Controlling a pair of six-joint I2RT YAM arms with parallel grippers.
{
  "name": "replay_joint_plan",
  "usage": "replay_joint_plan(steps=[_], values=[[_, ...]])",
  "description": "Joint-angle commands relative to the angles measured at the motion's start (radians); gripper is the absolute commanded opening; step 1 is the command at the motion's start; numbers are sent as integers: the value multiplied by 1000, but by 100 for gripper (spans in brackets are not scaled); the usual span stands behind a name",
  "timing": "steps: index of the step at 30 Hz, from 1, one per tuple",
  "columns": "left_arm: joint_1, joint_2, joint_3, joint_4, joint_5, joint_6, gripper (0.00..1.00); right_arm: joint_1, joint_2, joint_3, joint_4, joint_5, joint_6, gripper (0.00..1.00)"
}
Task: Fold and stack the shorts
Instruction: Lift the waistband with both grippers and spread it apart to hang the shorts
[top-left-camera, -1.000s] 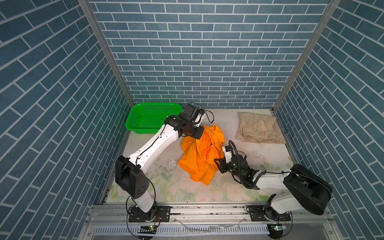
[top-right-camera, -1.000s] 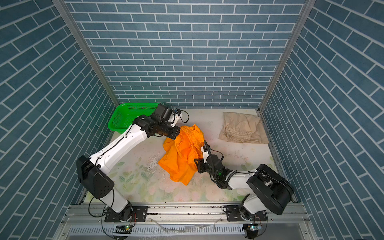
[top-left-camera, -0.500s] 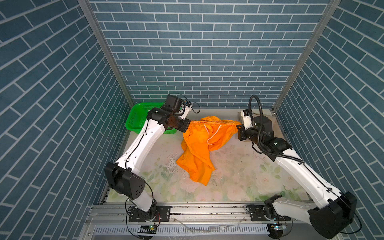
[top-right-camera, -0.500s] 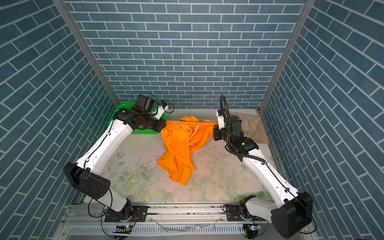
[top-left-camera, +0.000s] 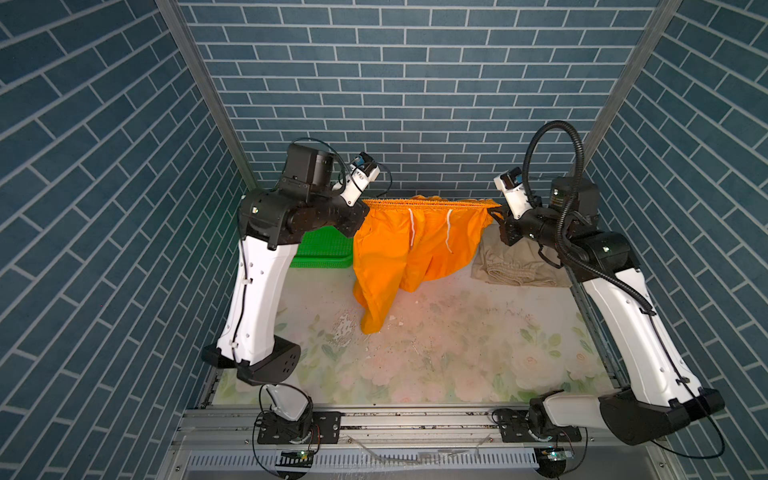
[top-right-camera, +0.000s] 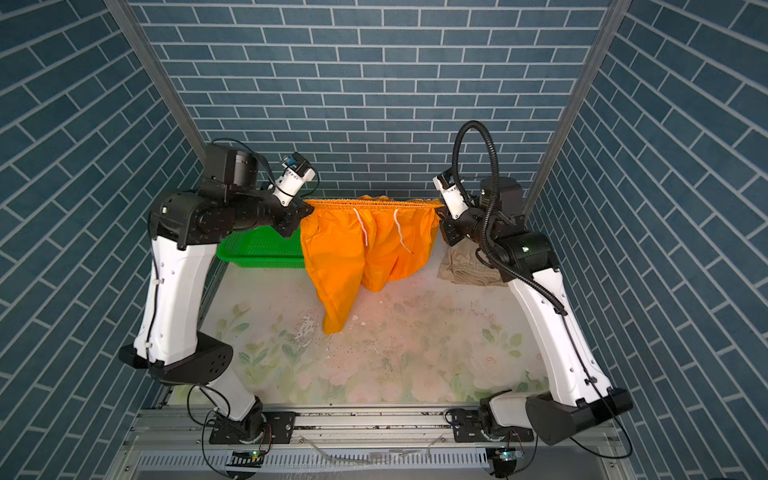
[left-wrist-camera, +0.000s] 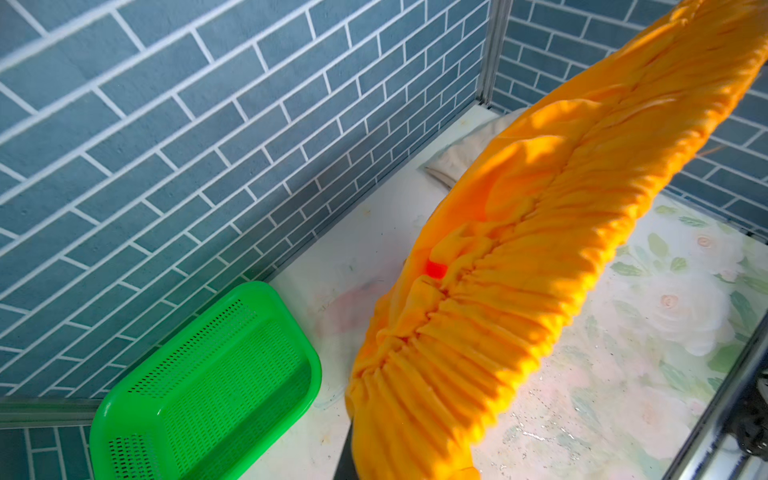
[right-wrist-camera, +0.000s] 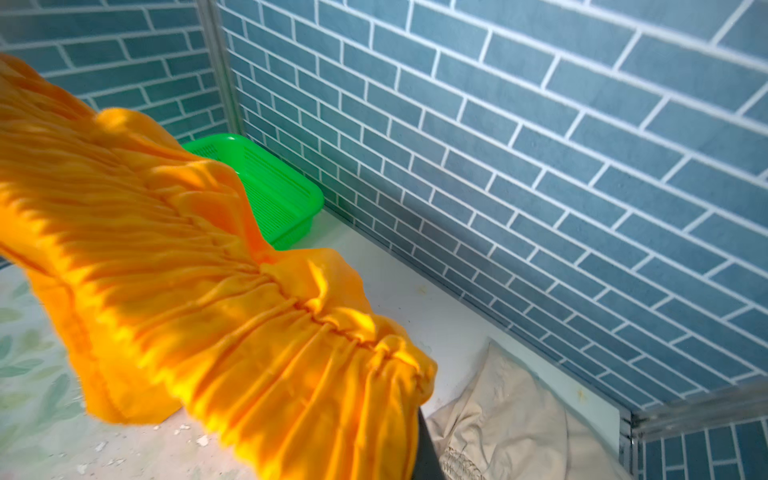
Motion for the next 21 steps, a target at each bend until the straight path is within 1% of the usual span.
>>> replay_joint_plan(steps=[1,3,5,8,10,13,18,21], values=[[36,-129,-80,-76,7,36,0,-35,-110,54,-135,-113,-52,0],[36,-212,-177,-11,37,22,0,-35,-187,18,-113,-133,-57,0],[37,-294,-253,37,79,31,0,-35,-238,47,-154,-153,-60,0],[36,-366,-250,27,79,46,0,-34,-281,137,-239,-194,-65,0],[37,-362,-175,-43,79,53,0,-35,-303,176,-270,-204,-71,0],[37,-330,-98,-98,58,43,0,-35,-314,181,-280,-174,-66,0],[37,-285,-193,-43,14,31,0,-35,-233,175,-331,-100,-75,0],[44,-224,-276,23,-38,4,0,-36,-147,147,-323,19,-99,0]])
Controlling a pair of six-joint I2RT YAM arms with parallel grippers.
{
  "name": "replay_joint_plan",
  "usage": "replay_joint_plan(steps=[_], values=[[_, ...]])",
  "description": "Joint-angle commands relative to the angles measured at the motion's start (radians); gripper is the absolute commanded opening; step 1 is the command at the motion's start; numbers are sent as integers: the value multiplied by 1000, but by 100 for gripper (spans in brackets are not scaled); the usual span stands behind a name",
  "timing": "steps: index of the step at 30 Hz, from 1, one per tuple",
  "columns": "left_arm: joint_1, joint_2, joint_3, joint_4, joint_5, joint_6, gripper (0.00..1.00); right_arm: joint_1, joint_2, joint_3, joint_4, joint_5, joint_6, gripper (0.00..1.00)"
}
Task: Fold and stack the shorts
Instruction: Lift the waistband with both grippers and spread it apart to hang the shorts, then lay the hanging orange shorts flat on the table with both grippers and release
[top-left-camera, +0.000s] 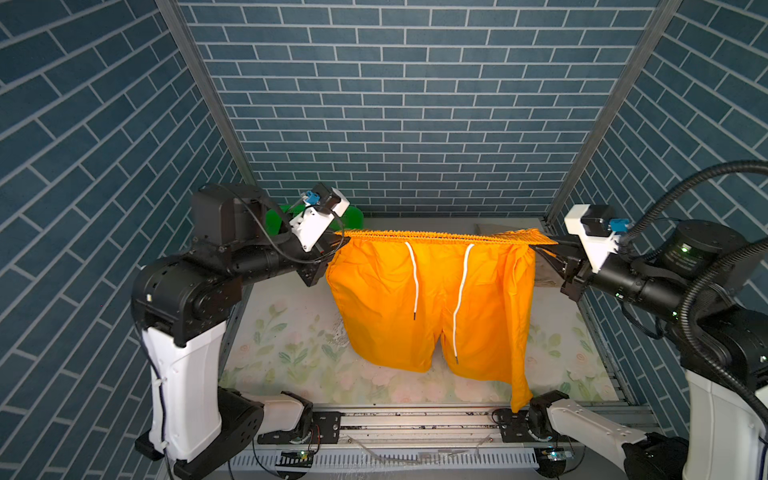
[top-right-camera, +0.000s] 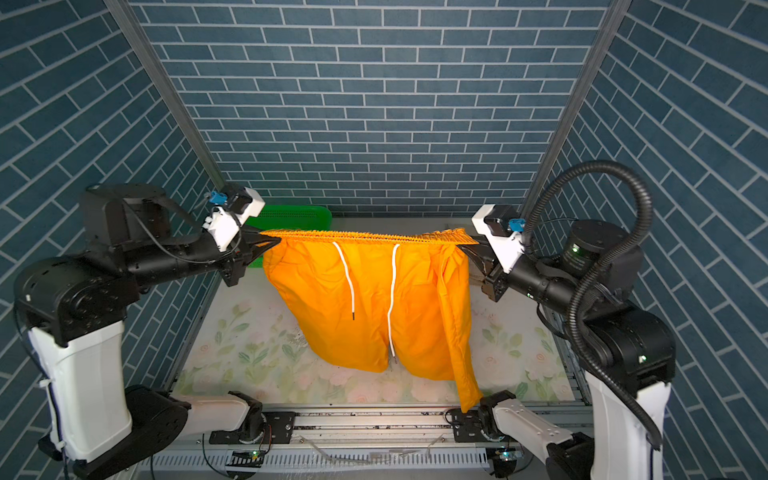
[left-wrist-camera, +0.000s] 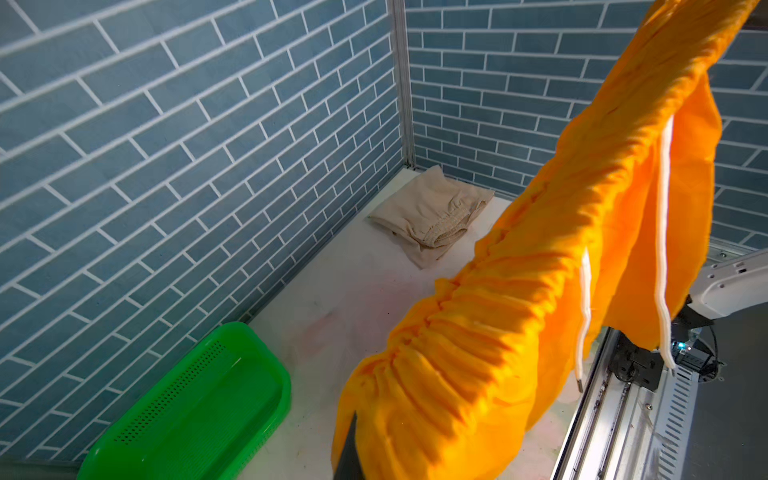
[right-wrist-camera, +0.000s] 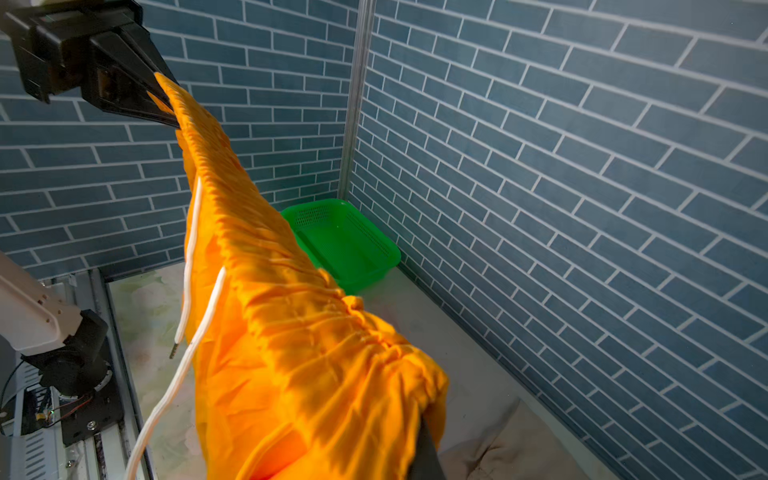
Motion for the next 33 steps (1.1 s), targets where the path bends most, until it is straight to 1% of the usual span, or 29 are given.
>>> replay_joint_plan(steps=[1,3,6,8,11,12,15,17,20,22,23,24,25,26,27,28,29,31,33], values=[[50,99,-96,53,-206,-49,0,-34,103,-32,-4,244,-51,0],[83,156,-150,126,-220,-78,0,-68,171,-64,51,275,-55,0],[141,289,-176,193,-253,-124,0,-159,293,-116,171,178,-30,0],[174,402,-153,221,-279,-154,0,-206,391,-152,273,135,-15,0],[185,575,-81,257,-358,-179,0,-240,556,-163,391,92,2,0],[184,629,-52,261,-363,-179,0,-244,607,-153,411,71,5,0],[183,778,34,283,-322,-183,0,-244,754,-106,474,-2,25,0],[183,829,41,322,-321,-191,0,-243,831,-79,522,-35,41,0],[183,859,28,380,-375,-200,0,-240,936,-15,560,-53,63,0],[183,858,23,399,-407,-204,0,-234,1006,60,550,-61,77,1],[183,855,21,406,-419,-208,20,-229,1033,95,540,-70,82,19],[184,849,19,410,-426,-210,51,-223,1060,139,527,-83,94,36],[183,842,20,410,-428,-214,77,-217,1082,175,524,-93,115,51],[184,831,21,408,-425,-224,94,-213,1097,203,521,-106,140,59],[183,816,21,399,-409,-230,100,-209,1099,233,520,-118,169,66],[183,794,15,390,-395,-240,100,-206,1099,257,517,-128,206,71],[181,771,9,383,-386,-251,100,-203,1099,276,509,-133,241,74],[173,709,-14,337,-380,-289,100,-197,1095,300,456,-116,318,75],[156,640,-56,267,-399,-358,100,-182,1035,238,406,-57,364,76]])
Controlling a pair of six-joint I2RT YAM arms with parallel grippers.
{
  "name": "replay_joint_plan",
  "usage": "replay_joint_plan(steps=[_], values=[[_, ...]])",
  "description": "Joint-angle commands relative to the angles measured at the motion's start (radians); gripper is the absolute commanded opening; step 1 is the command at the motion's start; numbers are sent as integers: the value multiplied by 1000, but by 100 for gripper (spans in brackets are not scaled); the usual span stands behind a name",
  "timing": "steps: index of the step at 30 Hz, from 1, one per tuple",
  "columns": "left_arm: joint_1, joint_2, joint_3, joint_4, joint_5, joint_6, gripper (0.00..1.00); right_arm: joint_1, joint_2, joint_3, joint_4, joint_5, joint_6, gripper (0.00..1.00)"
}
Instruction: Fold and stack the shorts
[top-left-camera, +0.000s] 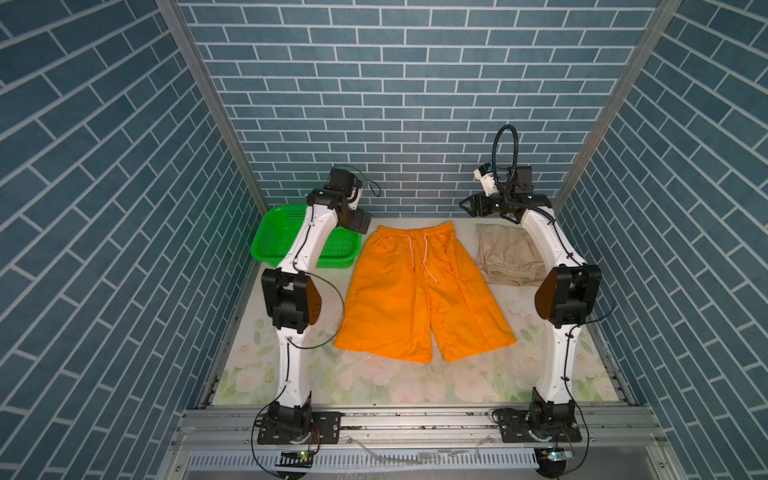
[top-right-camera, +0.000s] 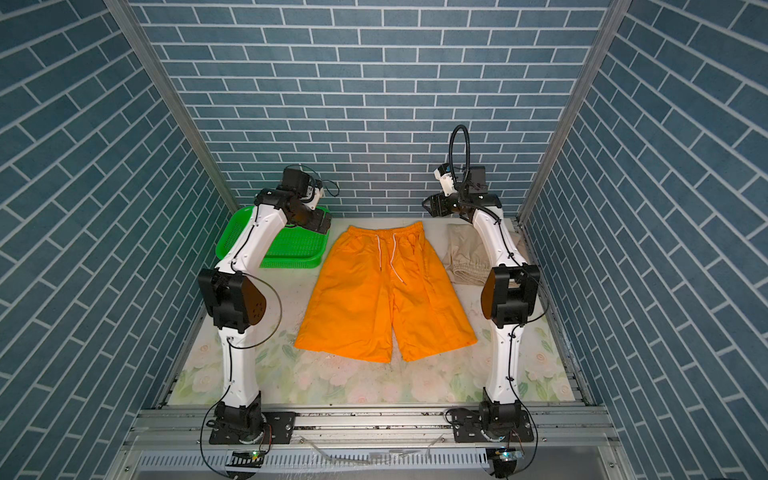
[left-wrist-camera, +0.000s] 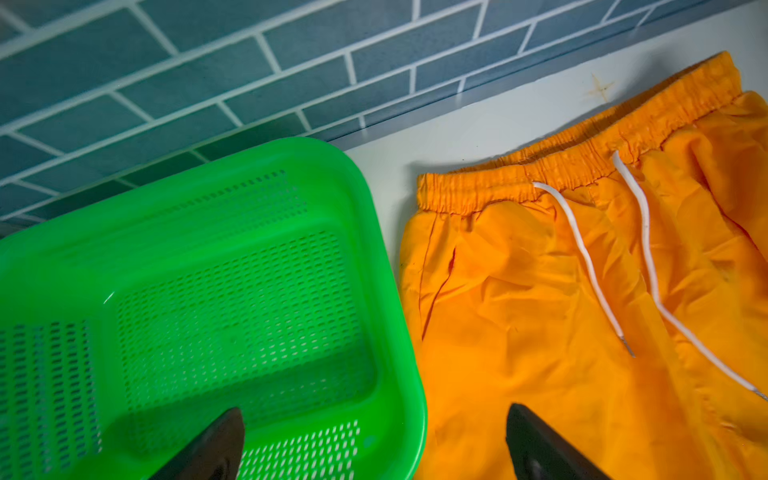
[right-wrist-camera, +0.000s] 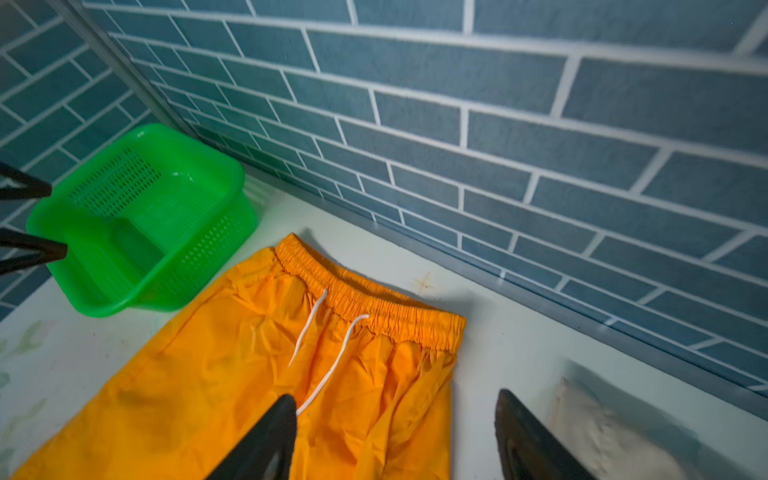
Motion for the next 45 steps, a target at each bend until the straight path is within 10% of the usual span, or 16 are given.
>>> replay_joint_plan(steps=[1,8,13,33,45], values=[[-41,-168,-84,-122,6,-121,100,35,-112,-96,-107,84,129,76],[-333,-586,-861,242,192,-304,100,108,-571,-848,-76,331,297,77],[-536,-626,-1115,438,125,-360,100,190,-769,-1176,-74,485,372,77],[-731,-339,-1177,602,199,-459,87,265,-827,-1397,-74,629,465,72],[-734,-327,-1207,612,215,-479,28,370,-725,-1383,-92,693,485,65]])
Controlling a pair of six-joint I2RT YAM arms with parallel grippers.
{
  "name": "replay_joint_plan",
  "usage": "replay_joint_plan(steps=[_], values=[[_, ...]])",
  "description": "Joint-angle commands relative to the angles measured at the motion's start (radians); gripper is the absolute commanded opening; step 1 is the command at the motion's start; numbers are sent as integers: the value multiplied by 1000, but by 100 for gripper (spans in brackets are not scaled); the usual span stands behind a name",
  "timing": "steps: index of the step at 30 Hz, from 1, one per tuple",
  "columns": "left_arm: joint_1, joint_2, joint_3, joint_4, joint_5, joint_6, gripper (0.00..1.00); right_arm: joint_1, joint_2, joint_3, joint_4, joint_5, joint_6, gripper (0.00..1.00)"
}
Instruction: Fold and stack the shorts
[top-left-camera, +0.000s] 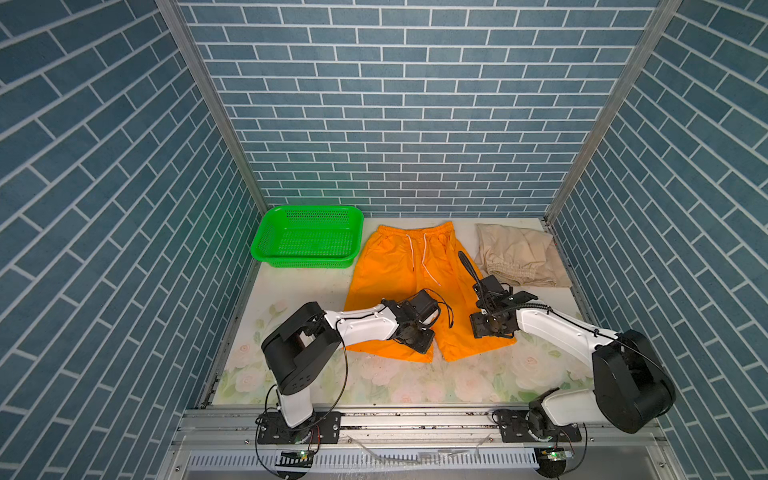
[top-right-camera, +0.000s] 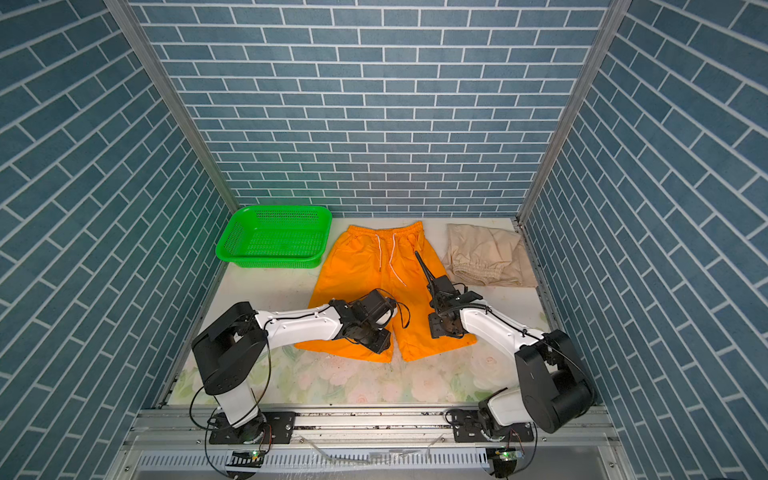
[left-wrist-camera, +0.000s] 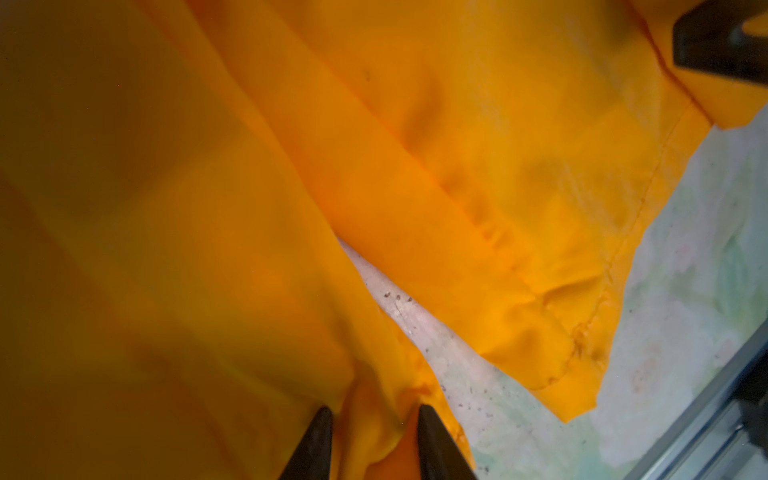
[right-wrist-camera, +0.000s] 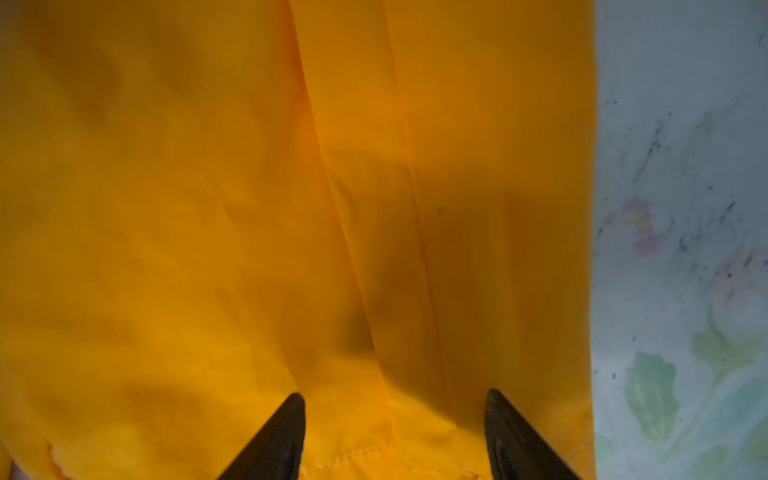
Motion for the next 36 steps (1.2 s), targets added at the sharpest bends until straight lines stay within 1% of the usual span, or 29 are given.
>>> replay_joint_plan(steps=[1,5,6,9,12,17,19,20,23,24,28,36], values=[[-3,17,-11,-12,16,1,27,6,44,39,-39,49,48,62],[-6,2,-15,-11,27,9,22,6,101,68,-78,81,63,47],[-6,-3,-19,-6,33,9,22,5,113,77,-93,85,68,42],[-6,-10,-23,-3,39,9,21,5,130,90,-115,98,71,17],[-6,-11,-20,-1,45,15,20,6,131,98,-112,88,72,0],[-7,-15,-25,-5,39,18,18,9,78,115,-122,65,61,1],[-6,-19,-26,-5,39,18,18,29,33,102,-98,74,50,27],[-7,-20,-27,-4,40,17,18,38,24,97,-84,79,45,34],[-7,-25,-33,4,40,11,18,61,47,116,-64,89,32,44],[-7,-26,-36,8,41,8,19,65,66,129,-60,97,29,46],[-7,-25,-43,19,47,1,19,67,140,151,-2,126,19,48],[-7,-23,-52,27,47,-6,18,66,247,246,130,176,-21,48]])
